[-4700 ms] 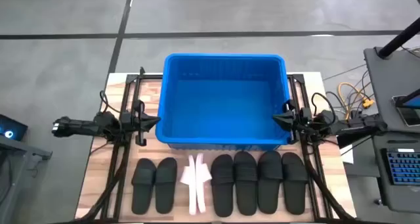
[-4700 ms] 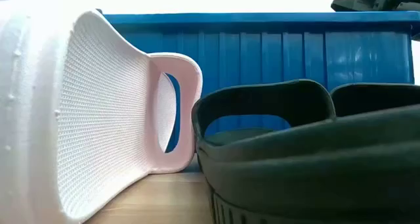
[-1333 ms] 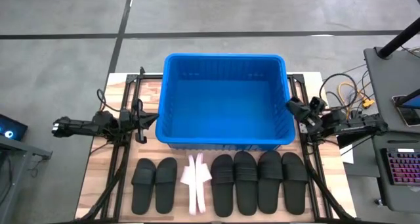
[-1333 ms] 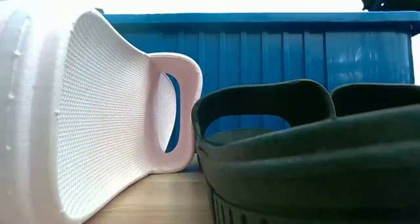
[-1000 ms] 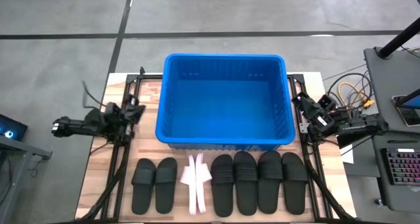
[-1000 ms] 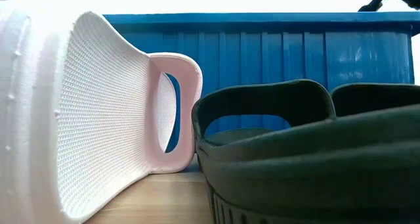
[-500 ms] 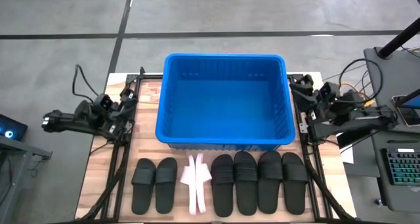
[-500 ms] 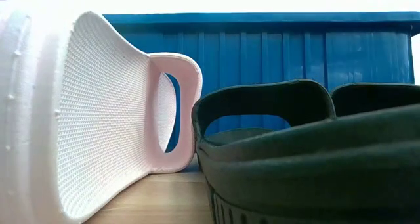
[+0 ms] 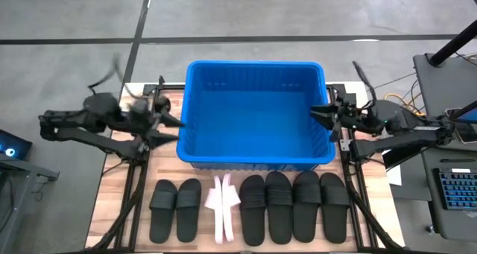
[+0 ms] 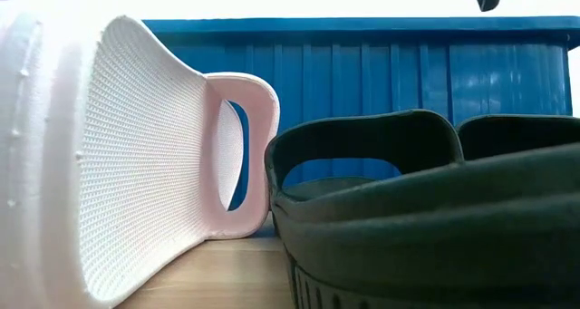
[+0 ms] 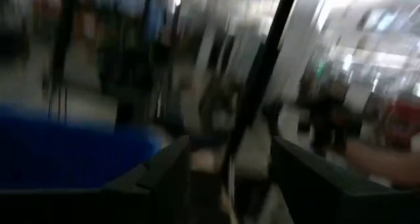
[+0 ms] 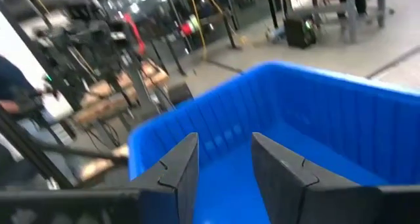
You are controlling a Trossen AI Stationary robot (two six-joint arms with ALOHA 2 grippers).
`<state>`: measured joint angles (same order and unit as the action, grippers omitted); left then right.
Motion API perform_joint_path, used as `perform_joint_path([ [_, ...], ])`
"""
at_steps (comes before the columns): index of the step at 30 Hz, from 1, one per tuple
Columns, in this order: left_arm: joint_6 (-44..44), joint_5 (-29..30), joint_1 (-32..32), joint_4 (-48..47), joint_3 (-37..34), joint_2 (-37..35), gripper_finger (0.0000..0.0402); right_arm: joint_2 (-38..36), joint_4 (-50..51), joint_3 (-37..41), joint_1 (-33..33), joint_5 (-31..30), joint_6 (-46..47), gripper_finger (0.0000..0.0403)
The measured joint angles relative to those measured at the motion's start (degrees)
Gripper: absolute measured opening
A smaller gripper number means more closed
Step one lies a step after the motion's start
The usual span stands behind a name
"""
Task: Pick and place slides into bin
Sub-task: Put the black slide into the blue container
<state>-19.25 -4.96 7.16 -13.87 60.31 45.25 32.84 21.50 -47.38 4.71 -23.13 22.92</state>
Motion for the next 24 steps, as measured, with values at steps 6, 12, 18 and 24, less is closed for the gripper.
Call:
perform_joint_path([
  [6, -6.4, -0.8, 3.1, -28.0, 17.6, 11.5, 0.0198, 0.0, 2.8, 0.9, 0.0, -1.0, 0.0, 0.0117],
  [12, -14.3, -1.5, 8.4, -46.9, 30.5, 20.4, 0.0198, 0.0, 2.8, 1.0, 0.0, -1.0, -0.2, 0.0111],
  [18, -24.3, -1.4, 15.7, -63.2, 35.5, 28.0, 0.0198, 0.0, 5.2, 1.0, 0.0, -1.0, -0.4, 0.0114],
  [24, -34.8, -1.4, 25.5, -76.5, 35.1, 34.7, 0.0198, 0.0, 7.8, 1.0, 0.0, -1.0, -0.4, 0.0107],
])
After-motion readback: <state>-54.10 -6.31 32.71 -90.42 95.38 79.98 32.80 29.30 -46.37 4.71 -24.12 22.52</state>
